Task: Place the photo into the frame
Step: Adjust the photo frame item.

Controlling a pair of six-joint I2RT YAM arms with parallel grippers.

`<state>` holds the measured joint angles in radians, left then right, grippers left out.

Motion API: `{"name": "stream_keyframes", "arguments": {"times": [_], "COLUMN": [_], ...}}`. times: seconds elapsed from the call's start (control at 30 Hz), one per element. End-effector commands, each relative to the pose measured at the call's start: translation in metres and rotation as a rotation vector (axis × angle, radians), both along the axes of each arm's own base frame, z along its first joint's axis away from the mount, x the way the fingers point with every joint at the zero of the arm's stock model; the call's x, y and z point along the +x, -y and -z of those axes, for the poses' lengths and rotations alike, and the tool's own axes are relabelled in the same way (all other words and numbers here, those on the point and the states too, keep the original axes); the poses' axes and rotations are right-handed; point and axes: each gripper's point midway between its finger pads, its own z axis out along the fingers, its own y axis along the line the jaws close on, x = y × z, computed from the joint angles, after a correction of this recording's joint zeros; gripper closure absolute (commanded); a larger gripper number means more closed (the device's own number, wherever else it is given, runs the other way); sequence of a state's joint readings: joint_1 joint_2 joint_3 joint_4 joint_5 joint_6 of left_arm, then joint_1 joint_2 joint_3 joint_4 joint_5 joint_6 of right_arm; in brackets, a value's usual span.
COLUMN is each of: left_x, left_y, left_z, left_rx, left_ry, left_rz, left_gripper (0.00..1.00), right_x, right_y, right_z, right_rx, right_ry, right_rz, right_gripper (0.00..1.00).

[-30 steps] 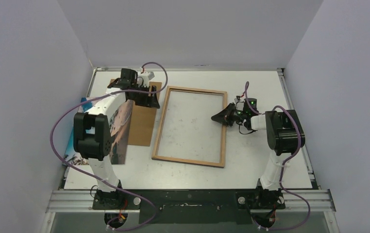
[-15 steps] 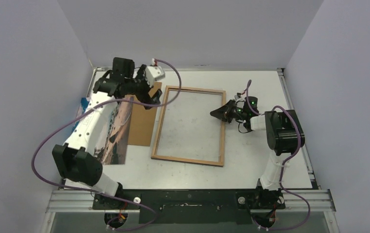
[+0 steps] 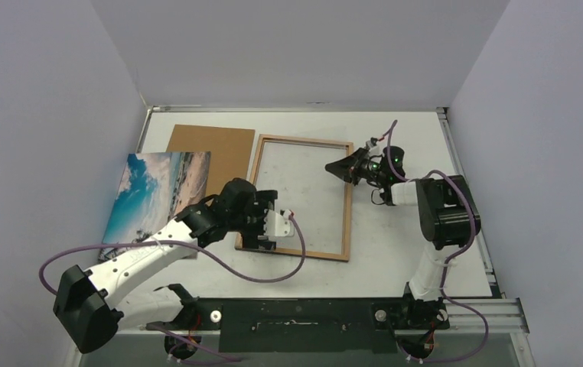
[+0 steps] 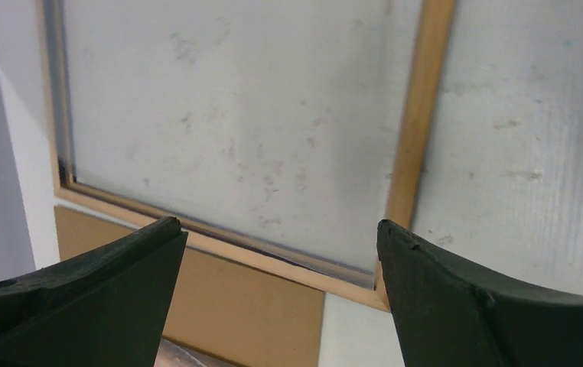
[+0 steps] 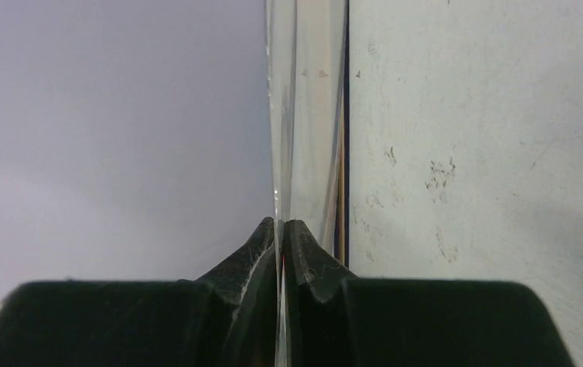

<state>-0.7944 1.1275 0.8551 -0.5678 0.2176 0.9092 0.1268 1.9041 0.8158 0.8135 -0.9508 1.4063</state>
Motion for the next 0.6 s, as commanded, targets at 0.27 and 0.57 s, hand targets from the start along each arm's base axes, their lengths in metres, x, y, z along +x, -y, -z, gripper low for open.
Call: {"name": "stream_keyframes", "arguments": {"times": [0.27, 0.57], "left_x": [0.15, 0.128], "left_y": [-0.028, -0.077], "left_z": [-0.238, -0.295], "left_rx": [-0.625, -0.644], "left_ry": [-0.009, -0.031], "left_rz": [-0.344, -0.315], "left_gripper": [0.04, 0.04], "right_x": [-0.008, -0.059], "right_y": [-0.024, -0.061], "right_z": [-0.117, -0.213], "right_rx": [-0.473, -0.557], "right_ry": [0.571, 1.019], "right_rz": [-0.308, -0.542], "right_gripper": [0.95, 0.95]}}
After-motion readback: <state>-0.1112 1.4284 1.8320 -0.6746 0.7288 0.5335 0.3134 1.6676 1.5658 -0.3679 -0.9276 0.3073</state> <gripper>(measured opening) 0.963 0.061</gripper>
